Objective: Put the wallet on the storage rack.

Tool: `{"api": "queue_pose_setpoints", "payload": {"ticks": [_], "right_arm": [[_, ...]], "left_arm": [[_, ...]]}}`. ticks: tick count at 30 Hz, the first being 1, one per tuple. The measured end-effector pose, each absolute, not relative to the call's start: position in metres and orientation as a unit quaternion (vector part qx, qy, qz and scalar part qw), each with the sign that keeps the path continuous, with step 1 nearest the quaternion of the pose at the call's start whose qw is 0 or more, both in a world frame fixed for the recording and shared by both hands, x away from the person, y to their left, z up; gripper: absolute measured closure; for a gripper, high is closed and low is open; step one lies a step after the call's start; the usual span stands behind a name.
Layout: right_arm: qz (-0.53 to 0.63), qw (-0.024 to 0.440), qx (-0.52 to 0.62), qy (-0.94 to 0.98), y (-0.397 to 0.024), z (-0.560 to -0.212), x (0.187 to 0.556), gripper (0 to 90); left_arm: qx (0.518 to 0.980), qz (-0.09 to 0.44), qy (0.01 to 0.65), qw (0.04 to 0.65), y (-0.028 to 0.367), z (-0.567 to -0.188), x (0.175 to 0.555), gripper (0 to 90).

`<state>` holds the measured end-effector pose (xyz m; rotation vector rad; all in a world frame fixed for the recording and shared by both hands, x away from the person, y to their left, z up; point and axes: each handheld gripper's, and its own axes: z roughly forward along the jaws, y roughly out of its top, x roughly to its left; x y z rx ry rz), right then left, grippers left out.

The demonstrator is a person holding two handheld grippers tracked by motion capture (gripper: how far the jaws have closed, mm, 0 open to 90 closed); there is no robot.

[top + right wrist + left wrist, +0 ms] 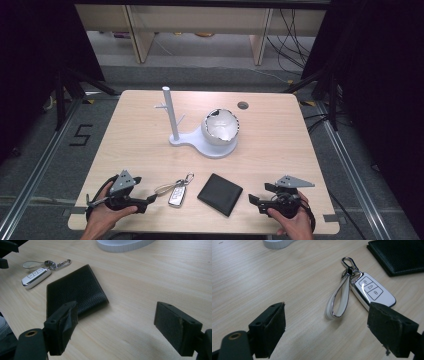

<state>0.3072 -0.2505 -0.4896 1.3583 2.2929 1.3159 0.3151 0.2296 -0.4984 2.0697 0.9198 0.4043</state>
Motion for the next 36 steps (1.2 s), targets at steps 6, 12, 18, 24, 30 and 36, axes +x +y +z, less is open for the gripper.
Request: {"api": "queue_pose_setpoints", "payload": {"ticks": [6,12,18,24,30,36], "right_arm": [[0.44,0.082,0.455,0.77,-0.25,-0.491,0.307,20.4],[0.434,0.076,0.463,0.769,-0.249,-0.491,0.307,21.3],[0.436,0.05,0.471,0.766,-0.245,-0.49,0.304,21.1],[0.433,0.039,0.457,0.776,-0.238,-0.491,0.302,22.8],[0.429,0.01,0.463,0.775,-0.226,-0.493,0.297,23.0],[0.419,0.009,0.455,0.785,-0.223,-0.495,0.297,23.5]], "left_arm": [[0.822,0.159,0.356,0.416,0.223,-0.497,0.314,19.2],[0.83,0.145,0.322,0.432,0.204,-0.487,0.318,32.9],[0.854,0.148,0.274,0.417,0.182,-0.48,0.323,49.6],[0.874,0.141,0.236,0.401,0.152,-0.474,0.339,67.6],[0.893,0.126,0.208,0.379,0.123,-0.471,0.352,80.0],[0.903,0.103,0.205,0.363,0.103,-0.477,0.359,85.1]]}}
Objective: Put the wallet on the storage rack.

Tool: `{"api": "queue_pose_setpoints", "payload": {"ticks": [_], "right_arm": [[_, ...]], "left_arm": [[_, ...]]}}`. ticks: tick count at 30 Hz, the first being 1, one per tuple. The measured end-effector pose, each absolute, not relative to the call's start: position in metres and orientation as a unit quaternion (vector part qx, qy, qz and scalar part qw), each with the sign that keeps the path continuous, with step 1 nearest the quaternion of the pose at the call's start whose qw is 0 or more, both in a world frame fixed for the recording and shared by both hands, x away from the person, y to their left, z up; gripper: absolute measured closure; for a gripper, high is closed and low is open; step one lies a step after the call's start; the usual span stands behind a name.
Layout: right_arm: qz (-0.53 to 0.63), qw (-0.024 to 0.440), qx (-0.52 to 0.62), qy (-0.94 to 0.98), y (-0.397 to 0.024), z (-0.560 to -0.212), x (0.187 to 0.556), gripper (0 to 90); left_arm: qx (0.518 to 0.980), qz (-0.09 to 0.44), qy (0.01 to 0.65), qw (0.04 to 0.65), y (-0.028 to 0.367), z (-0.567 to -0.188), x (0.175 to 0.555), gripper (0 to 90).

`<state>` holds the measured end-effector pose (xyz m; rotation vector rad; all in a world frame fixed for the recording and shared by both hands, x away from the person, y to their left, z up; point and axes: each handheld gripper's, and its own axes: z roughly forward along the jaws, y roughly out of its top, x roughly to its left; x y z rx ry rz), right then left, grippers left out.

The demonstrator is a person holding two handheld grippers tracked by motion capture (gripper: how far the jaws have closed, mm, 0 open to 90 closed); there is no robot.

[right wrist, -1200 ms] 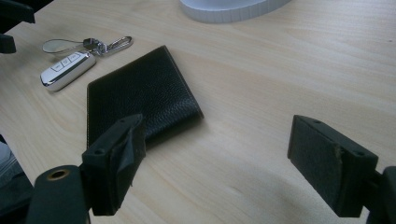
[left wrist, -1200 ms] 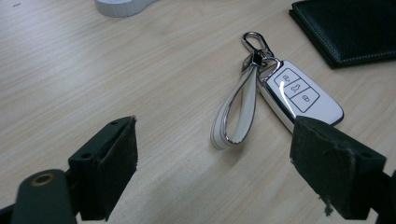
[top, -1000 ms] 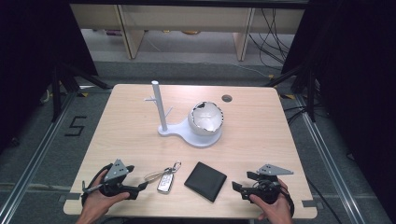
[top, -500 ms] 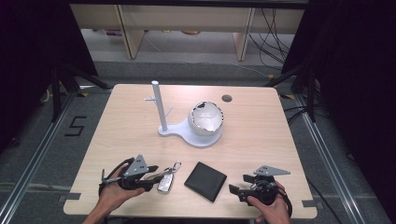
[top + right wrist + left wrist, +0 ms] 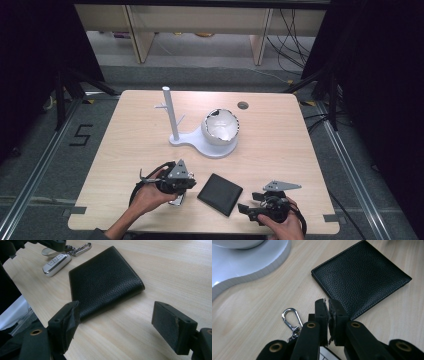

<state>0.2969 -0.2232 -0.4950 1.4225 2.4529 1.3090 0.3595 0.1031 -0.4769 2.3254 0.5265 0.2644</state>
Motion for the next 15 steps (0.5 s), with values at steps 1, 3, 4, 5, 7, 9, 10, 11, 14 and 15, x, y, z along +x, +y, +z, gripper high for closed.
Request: {"api": "queue_pose_setpoints", "payload": {"ticks": [1,3,4,5,7,9,10,11,14,15], "right_arm": [[0.423,0.004,0.457,0.783,-0.222,-0.495,0.296,24.0],[0.418,0.02,0.443,0.793,-0.224,-0.495,0.298,24.8],[0.419,0.013,0.443,0.792,-0.223,-0.496,0.298,24.8],[0.419,0.012,0.441,0.793,-0.223,-0.497,0.299,24.8],[0.417,-0.002,0.456,0.786,-0.22,-0.497,0.297,25.0],[0.414,-0.001,0.453,0.789,-0.221,-0.497,0.297,25.0],[0.415,-0.004,0.453,0.789,-0.22,-0.498,0.298,25.1],[0.415,-0.003,0.456,0.787,-0.219,-0.498,0.297,25.1],[0.416,0.001,0.442,0.795,-0.218,-0.5,0.3,25.0],[0.416,0.001,0.442,0.795,-0.218,-0.5,0.3,25.0]], "left_arm": [[0.904,0.102,0.207,0.361,0.101,-0.478,0.361,85.9],[0.908,0.1,0.205,0.35,0.095,-0.481,0.363,88.0],[0.909,0.099,0.206,0.349,0.092,-0.482,0.363,88.6],[0.913,0.099,0.203,0.341,0.088,-0.483,0.365,88.8],[0.917,0.09,0.201,0.334,0.08,-0.487,0.368,88.8],[0.917,0.09,0.204,0.331,0.077,-0.488,0.369,88.8],[0.92,0.088,0.2,0.324,0.075,-0.489,0.371,88.8],[0.919,0.089,0.206,0.325,0.072,-0.491,0.372,88.8],[0.923,0.09,0.206,0.312,0.067,-0.493,0.373,88.3],[0.927,0.087,0.199,0.307,0.067,-0.492,0.374,88.3]]}}
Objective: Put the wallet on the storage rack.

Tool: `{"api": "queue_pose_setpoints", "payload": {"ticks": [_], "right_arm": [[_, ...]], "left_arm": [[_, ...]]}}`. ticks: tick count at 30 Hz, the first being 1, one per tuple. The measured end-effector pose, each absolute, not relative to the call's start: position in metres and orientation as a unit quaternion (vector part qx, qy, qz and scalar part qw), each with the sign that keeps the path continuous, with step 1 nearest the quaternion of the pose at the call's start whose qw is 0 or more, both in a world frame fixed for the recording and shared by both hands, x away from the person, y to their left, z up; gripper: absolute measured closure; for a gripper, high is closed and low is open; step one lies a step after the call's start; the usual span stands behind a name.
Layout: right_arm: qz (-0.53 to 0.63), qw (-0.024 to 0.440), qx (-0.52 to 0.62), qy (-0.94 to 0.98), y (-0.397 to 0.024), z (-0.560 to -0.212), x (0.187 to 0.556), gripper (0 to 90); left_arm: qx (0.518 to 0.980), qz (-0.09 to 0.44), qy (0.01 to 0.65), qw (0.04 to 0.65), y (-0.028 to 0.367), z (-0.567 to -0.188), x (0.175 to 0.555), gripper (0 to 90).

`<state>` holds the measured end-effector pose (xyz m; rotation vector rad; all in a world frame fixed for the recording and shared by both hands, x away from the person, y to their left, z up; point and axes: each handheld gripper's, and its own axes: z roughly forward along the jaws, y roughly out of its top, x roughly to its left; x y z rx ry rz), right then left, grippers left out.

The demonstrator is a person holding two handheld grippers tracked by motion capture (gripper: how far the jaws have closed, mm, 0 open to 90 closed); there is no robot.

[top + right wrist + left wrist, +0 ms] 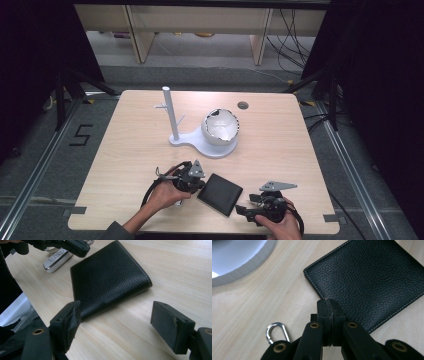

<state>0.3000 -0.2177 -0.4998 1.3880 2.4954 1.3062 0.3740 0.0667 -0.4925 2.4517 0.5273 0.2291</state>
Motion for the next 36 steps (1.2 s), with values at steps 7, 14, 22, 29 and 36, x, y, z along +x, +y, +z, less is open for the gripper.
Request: {"api": "queue_pose_setpoints", "payload": {"ticks": [7,14,22,29,36], "right_arm": [[0.411,-0.009,0.452,0.792,-0.212,-0.5,0.3,25.1],[0.41,-0.004,0.448,0.794,-0.213,-0.503,0.303,25.1],[0.408,-0.02,0.476,0.779,-0.213,-0.502,0.305,25.1],[0.411,-0.016,0.495,0.766,-0.218,-0.504,0.319,26.2],[0.415,-0.017,0.495,0.763,-0.216,-0.504,0.331,32.5]], "left_arm": [[0.929,0.085,0.202,0.299,0.063,-0.496,0.376,87.9],[0.928,0.073,0.207,0.3,0.064,-0.497,0.373,89.0],[0.926,0.038,0.203,0.315,0.054,-0.499,0.357,88.7],[0.932,0.027,0.185,0.309,0.05,-0.498,0.35,88.1],[0.934,0.032,0.178,0.308,0.047,-0.498,0.346,88.0]]}}
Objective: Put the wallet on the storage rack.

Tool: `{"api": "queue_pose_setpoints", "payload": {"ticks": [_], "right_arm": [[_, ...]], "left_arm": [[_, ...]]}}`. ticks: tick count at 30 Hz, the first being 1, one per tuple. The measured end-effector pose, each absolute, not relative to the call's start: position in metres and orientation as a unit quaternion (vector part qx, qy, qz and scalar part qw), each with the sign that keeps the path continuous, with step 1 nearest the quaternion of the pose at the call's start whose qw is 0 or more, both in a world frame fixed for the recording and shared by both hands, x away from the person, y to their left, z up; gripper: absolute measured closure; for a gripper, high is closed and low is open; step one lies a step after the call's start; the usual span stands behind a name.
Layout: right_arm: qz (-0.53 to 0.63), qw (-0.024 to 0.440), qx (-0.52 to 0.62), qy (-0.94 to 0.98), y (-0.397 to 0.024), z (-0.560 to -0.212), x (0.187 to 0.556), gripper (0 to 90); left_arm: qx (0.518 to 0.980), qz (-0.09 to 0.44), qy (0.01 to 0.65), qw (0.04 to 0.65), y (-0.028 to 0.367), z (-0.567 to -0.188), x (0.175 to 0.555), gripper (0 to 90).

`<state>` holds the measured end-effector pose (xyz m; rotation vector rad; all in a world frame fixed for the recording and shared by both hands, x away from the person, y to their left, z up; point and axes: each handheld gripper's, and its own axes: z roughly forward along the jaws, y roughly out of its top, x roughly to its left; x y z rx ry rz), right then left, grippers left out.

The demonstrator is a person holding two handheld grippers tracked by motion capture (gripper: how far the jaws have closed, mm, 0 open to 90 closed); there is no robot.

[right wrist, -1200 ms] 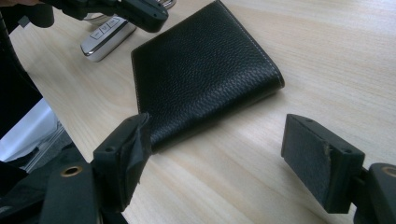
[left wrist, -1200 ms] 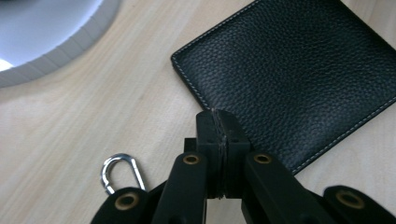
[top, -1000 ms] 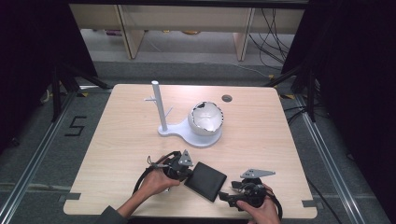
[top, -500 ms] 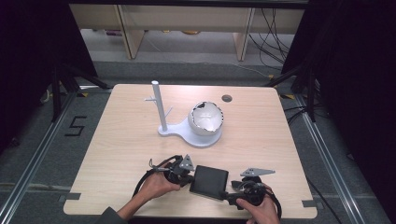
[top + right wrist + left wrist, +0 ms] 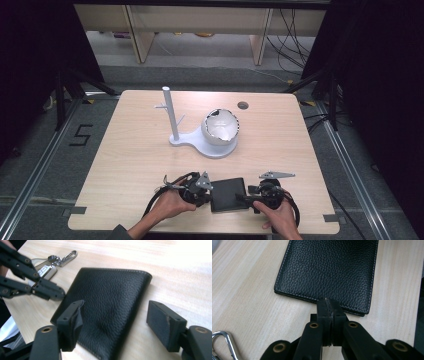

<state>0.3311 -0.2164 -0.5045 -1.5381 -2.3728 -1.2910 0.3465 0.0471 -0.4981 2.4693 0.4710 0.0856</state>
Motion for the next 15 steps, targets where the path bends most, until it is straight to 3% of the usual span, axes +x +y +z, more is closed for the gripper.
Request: {"api": "queue_pose_setpoints", "payload": {"ticks": [15], "right_arm": [[-0.437,0.037,-0.527,-0.728,-0.216,-0.511,0.351,45.8]], "left_arm": [[0.935,0.027,0.166,0.313,0.038,-0.499,0.338,87.0]]}}
